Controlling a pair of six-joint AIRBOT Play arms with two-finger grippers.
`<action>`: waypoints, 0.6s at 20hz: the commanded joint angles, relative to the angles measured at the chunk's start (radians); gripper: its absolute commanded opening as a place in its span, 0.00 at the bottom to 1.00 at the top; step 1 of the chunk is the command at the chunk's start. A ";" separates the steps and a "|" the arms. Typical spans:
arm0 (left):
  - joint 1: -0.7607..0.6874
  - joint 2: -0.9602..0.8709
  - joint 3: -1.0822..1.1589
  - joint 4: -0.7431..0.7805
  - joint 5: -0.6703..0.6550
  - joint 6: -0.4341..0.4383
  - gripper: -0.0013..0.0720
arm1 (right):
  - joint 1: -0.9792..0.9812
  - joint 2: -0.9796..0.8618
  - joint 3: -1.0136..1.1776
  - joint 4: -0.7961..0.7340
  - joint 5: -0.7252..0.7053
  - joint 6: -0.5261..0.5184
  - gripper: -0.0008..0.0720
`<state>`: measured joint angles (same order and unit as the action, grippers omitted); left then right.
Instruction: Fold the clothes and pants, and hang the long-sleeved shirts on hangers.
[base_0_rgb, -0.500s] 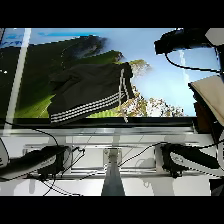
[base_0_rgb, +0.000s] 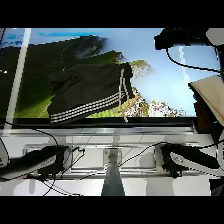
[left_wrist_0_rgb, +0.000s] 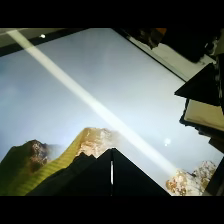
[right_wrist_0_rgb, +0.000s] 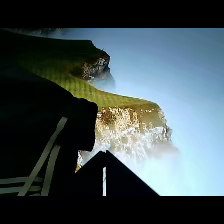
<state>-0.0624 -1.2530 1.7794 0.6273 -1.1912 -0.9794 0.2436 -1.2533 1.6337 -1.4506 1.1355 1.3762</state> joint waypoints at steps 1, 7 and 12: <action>0.001 0.000 0.001 0.000 0.000 0.000 0.03 | 0.001 -0.001 0.000 -0.006 -0.064 0.000 0.05; 0.001 0.000 0.001 0.000 0.000 0.000 0.03 | -0.140 -0.089 -0.054 -0.177 0.170 -0.077 0.04; 0.000 0.000 0.001 -0.001 0.001 0.000 0.03 | -0.368 -0.163 -0.446 0.359 0.264 -0.192 0.04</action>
<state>-0.0624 -1.2530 1.7794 0.6273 -1.1908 -0.9794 -0.0177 -1.3769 1.3743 -1.4002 1.3182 1.2751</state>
